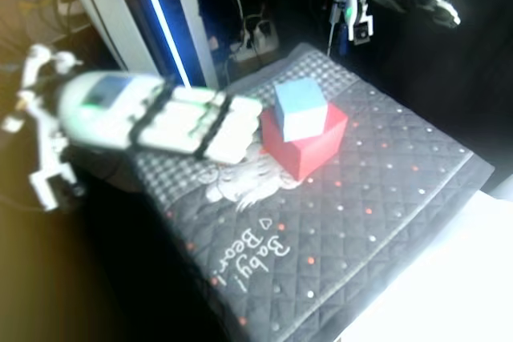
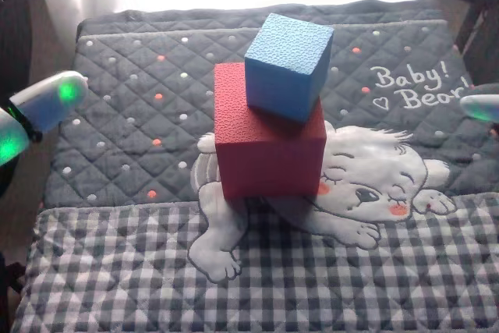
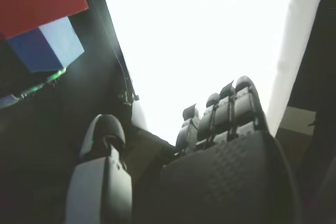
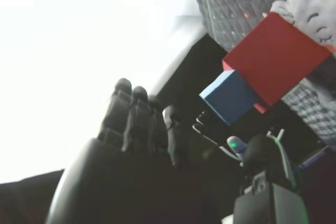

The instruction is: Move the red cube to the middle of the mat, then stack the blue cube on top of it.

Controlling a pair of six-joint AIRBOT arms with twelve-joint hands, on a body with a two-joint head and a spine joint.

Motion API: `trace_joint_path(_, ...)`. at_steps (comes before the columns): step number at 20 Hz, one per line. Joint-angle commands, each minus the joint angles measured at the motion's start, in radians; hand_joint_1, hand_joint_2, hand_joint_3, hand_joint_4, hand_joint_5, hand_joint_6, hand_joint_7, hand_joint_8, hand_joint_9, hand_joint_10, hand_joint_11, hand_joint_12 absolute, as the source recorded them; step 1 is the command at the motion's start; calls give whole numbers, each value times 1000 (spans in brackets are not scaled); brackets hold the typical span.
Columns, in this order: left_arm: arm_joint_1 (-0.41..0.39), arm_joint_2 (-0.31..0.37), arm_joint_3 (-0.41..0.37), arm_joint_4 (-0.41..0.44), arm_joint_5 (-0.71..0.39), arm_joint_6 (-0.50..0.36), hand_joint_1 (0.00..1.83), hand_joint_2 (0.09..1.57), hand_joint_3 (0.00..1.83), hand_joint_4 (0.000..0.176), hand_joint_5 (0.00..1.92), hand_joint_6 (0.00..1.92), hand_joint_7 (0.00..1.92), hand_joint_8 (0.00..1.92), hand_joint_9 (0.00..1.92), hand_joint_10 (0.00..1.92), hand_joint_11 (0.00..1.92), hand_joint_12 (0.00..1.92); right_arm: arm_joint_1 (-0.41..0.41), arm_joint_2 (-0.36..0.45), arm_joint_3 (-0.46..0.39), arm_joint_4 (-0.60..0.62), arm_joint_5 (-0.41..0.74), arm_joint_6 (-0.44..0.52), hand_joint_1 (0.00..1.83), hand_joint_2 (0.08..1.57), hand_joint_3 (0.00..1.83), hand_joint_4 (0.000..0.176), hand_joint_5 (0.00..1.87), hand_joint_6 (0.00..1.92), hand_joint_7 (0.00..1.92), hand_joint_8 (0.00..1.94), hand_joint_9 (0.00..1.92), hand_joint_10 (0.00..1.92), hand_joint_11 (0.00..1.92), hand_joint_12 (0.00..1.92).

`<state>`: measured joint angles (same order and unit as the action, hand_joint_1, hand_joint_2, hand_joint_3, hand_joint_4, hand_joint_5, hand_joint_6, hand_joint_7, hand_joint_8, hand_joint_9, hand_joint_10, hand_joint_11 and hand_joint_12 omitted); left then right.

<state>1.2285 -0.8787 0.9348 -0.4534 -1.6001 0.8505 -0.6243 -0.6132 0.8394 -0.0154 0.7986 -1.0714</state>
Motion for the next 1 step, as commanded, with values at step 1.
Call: trace_joint_path(1,-12,12,-1,11,-132,-6,401,1067,0,148,0,0,0,0,0,0,0,0,-8,26,-23,38,230,-44,515,1126,7,72,0,0,0,0,0,0,0,0)
